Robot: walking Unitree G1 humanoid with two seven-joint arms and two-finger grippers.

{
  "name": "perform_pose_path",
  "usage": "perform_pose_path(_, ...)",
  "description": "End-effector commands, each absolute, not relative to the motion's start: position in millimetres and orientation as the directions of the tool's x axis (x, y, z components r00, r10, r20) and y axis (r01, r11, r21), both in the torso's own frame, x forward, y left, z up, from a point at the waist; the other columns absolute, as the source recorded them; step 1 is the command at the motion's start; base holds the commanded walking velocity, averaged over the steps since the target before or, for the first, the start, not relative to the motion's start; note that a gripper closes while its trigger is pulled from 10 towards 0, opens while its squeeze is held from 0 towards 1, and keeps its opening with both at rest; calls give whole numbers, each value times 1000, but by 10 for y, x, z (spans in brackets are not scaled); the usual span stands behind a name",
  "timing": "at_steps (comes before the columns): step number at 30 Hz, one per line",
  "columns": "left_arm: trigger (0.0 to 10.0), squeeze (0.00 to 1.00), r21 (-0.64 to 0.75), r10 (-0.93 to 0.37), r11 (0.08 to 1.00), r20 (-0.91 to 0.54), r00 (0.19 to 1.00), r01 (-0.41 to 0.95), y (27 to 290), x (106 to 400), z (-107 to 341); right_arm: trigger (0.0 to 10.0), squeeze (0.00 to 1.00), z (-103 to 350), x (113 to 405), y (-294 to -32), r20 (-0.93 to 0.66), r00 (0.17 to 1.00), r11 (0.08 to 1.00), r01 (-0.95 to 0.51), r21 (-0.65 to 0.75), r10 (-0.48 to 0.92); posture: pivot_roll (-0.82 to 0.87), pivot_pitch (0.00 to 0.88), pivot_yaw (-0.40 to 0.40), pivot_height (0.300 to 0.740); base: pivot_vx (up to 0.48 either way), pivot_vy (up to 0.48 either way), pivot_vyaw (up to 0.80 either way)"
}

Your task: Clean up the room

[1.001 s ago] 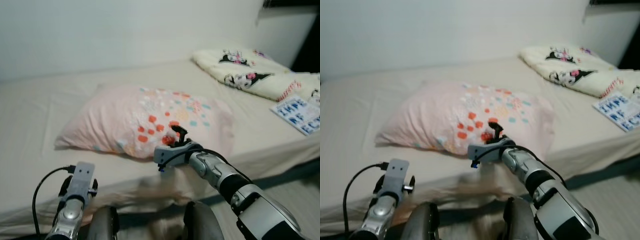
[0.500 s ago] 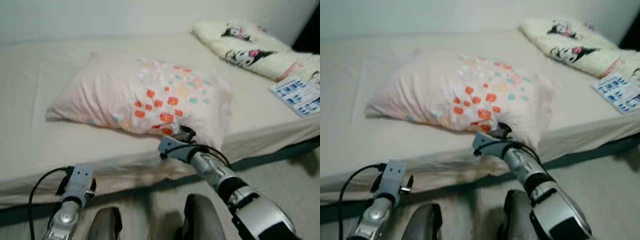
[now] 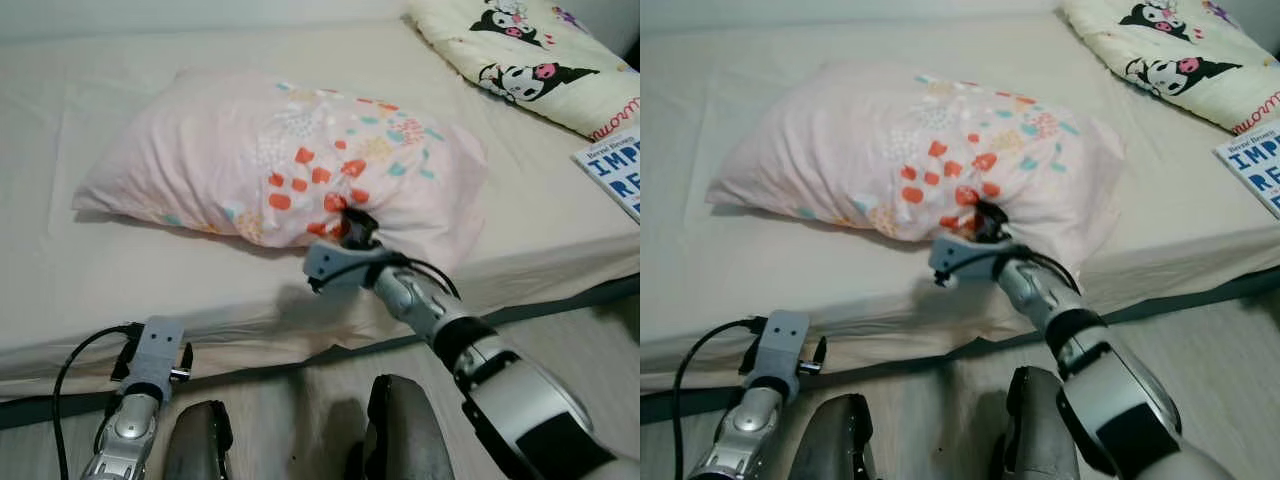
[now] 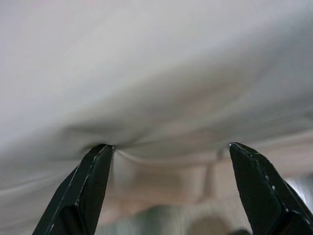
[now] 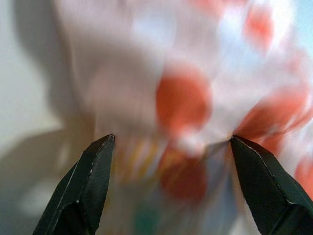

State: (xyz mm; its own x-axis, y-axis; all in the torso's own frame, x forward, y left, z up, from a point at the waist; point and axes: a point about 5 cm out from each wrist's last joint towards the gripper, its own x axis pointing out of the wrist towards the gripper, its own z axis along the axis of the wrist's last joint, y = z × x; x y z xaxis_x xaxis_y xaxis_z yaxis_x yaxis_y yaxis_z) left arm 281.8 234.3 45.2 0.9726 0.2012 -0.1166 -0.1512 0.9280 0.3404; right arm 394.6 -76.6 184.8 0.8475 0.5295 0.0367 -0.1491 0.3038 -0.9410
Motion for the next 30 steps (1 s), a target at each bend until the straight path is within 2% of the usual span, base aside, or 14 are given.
perform_pose_path(1,10000,0,362,223,909,-10,975,-205,2495,2912,738,10000,0,1997,3924,-565,50,788,288,-164,-943,613,175,316,-53,515,0,0,0)
perform_pose_path(6,10000,0,378,210,904,19,977,-202,2518,2898,830,10000,0,2254,3926,-364,94,742,279,-129,-951,664,188,327,-49,515,0,0,0)
perform_pose_path(15,10000,0,382,205,905,-10,979,-186,2500,2783,820,10000,0,2194,3973,-376,55,791,221,-103,-970,610,202,338,-48,515,0,0,0)
perform_pose_path(18,10000,0,384,201,906,-20,979,-178,2509,2694,851,10000,0,1993,4002,-514,-37,844,172,-152,-973,535,232,357,-48,515,0,0,0)
perform_pose_path(19,10000,0,388,205,903,-15,979,-183,2538,2662,891,10000,0,1952,4013,-567,-50,861,191,-168,-967,506,255,388,-35,515,0,0,0)
perform_pose_path(23,10000,0,398,211,897,-6,977,-192,2599,2584,993,10000,0,1883,4035,-683,-77,892,208,-187,-960,445,267,407,-31,515,0,0,0)
perform_pose_path(30,10000,0,406,214,893,2,977,-196,2626,2544,1098,10000,0,1988,4096,-805,-35,922,138,-95,-986,386,274,436,-25,515,0,0,0)
